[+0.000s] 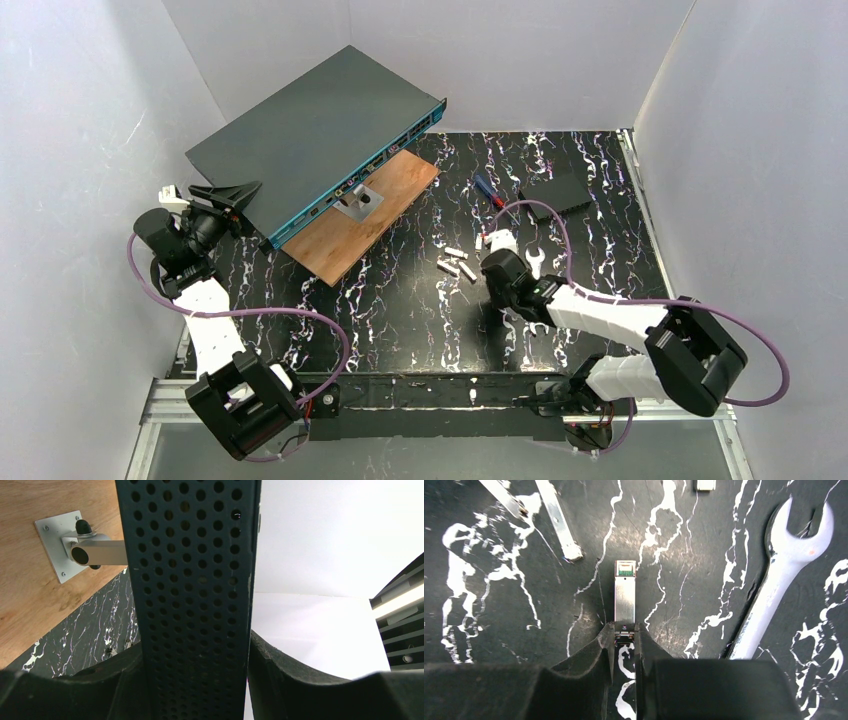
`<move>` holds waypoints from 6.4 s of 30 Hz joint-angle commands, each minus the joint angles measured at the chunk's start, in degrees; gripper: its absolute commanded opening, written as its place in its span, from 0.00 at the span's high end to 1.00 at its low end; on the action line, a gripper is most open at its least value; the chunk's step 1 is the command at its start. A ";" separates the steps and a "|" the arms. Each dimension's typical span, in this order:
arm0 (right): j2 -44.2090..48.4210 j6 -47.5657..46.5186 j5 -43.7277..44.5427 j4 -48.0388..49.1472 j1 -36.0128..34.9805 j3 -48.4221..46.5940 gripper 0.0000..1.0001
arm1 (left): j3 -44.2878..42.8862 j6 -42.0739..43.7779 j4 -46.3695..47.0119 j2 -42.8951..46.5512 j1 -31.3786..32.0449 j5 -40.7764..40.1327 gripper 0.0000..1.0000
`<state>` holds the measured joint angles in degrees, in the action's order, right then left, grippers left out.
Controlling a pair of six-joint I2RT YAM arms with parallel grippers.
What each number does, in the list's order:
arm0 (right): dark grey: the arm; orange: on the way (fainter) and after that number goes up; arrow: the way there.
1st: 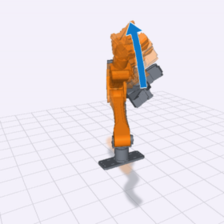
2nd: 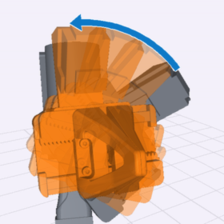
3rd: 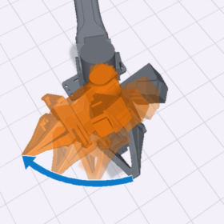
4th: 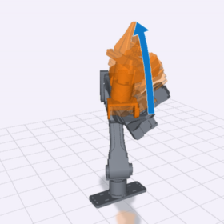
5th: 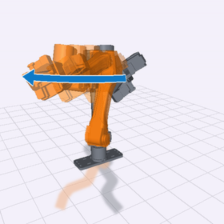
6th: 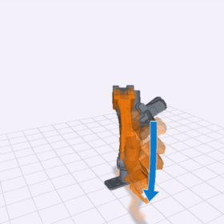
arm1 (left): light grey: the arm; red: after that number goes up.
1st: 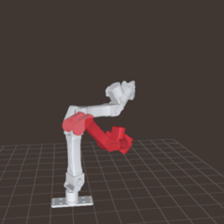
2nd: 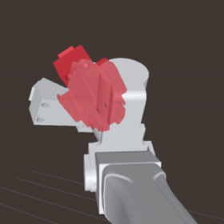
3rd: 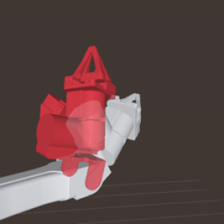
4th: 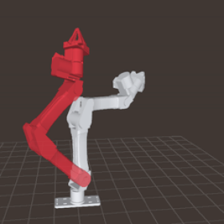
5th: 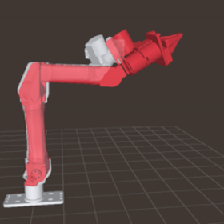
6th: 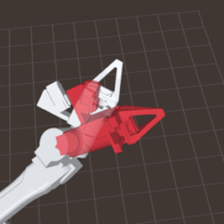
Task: Insert the plug into the switch port
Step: Pick up the connector from the center of the board, then insert the connector into the switch port.
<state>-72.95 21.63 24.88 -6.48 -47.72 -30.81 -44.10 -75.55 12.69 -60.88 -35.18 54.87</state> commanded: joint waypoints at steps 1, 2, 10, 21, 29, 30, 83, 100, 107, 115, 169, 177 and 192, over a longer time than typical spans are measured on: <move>1.91 -3.25 -1.29 -7.41 -0.73 -7.64 0.99 | 0.33 4.47 -1.00 1.34 1.09 5.33 1.00; 2.01 -3.86 -1.68 -8.68 -0.78 -9.34 0.99 | 0.33 4.52 -1.00 1.38 1.09 5.33 1.00; 1.75 -7.40 -6.74 -16.19 -1.31 -23.63 0.99 | 0.33 4.47 -1.05 1.27 1.09 5.33 1.00; -4.45 -12.35 -9.87 -24.73 -3.35 -43.40 0.99 | 0.50 4.44 -1.05 1.27 1.17 5.25 1.00; -11.28 -13.36 -11.03 -28.76 -6.56 -55.81 0.99 | 0.59 4.50 -1.00 1.33 1.25 5.16 1.00; -12.19 -13.57 -10.94 -29.22 -7.16 -57.29 0.99 | 0.59 4.47 -1.00 1.33 1.25 5.12 1.00; -34.80 -17.94 -15.19 -27.53 -12.48 -89.16 0.99 | 0.59 4.45 -1.08 1.19 1.25 5.33 1.00; -34.54 -17.41 -15.57 -30.70 -12.48 -89.73 0.99 | 0.65 4.53 -1.07 1.38 1.25 5.19 1.00; -34.66 -17.02 -15.30 -30.50 -12.48 -90.05 0.99 | 0.72 4.51 -1.00 1.37 1.25 5.16 1.00; -35.23 -16.71 -14.69 -29.43 -12.48 -90.37 0.99 | 0.62 4.48 -1.05 1.46 1.21 5.21 1.00; -36.96 -16.80 -13.25 -24.98 -16.20 -91.97 0.99 | 0.67 4.66 -1.04 1.86 1.82 5.24 1.00; -37.00 -16.88 -14.90 -24.43 -14.40 -90.81 0.99 | 0.68 4.68 -1.00 1.89 1.91 5.16 1.00; -35.50 -18.11 -13.49 -25.84 -12.65 -89.05 0.99 | 0.68 4.63 -1.00 1.91 1.96 5.16 1.00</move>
<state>-109.89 4.64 10.96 -35.27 -60.75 -119.24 -44.07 -75.20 12.43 -60.53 -35.11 54.70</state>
